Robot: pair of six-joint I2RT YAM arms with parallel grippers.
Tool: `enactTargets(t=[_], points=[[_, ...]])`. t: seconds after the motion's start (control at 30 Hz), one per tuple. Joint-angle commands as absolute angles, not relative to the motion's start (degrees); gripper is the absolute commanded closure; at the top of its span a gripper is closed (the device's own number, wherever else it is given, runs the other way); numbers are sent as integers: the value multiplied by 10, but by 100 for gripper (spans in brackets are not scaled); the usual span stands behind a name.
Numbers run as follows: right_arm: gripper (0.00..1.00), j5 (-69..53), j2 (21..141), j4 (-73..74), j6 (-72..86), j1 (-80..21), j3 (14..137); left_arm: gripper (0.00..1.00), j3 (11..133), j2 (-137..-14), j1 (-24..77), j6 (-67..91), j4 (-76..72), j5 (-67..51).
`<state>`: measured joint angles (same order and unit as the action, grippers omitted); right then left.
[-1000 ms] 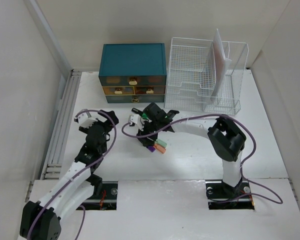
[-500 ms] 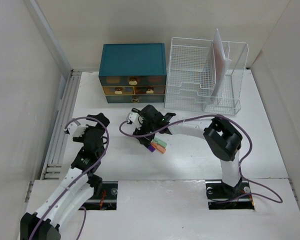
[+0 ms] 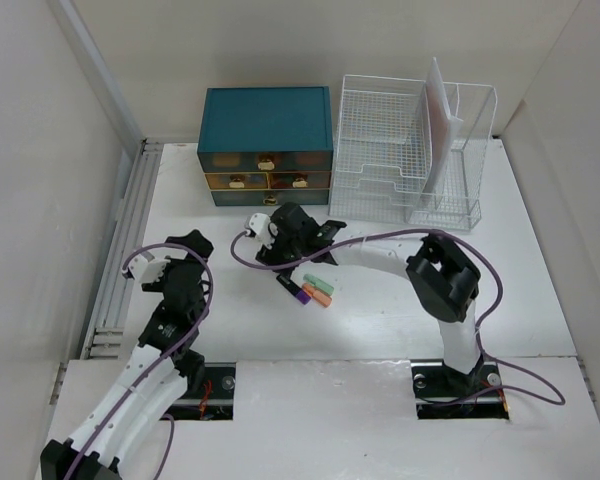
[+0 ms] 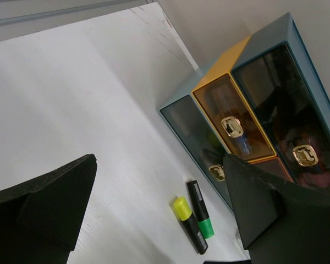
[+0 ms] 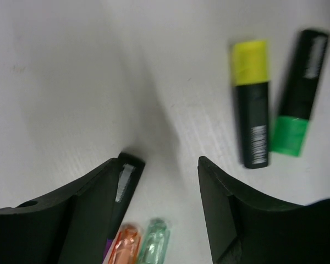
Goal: Organize the desk
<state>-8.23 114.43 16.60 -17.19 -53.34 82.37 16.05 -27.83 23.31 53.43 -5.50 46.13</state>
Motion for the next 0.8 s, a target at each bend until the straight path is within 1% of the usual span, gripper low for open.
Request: enactTargets(t=[0.0,0.1,0.17,0.23,0.27,0.3,0.33,0.37,0.4,0.43,0.47,0.5,0.6,0.77], points=[[35,-15,1121,137,-190,-538,860,0,150,-272,236,531,-63,462],[35,44,1116,116,-212,-538,860,0,150,-272,236,519,-77,456],[35,67,1143,110,-230,-538,887,0,145,-266,236,519,-77,449],[36,84,1164,110,-236,-520,917,0,145,-266,236,513,-83,442],[39,95,1183,101,-236,-520,925,0,145,-266,236,508,-83,442],[42,111,1190,95,-243,-512,932,0,145,-260,236,508,-83,437],[48,111,1195,88,-248,-505,932,0,145,-260,236,502,-83,437],[56,119,1201,73,-255,-505,938,0,145,-253,236,502,-83,437],[73,125,1209,73,-264,-505,943,0,145,-253,236,502,-83,430],[81,125,1209,66,-264,-499,943,0,139,-253,236,497,-89,430],[86,134,1218,66,-272,-499,950,0,139,-253,236,497,-89,430],[93,134,1223,66,-277,-499,958,0,139,-253,236,490,-94,425],[100,145,1240,66,-282,-489,970,0,139,-253,236,490,-94,425],[100,150,1252,66,-299,-483,982,0,139,-253,236,485,-99,414]])
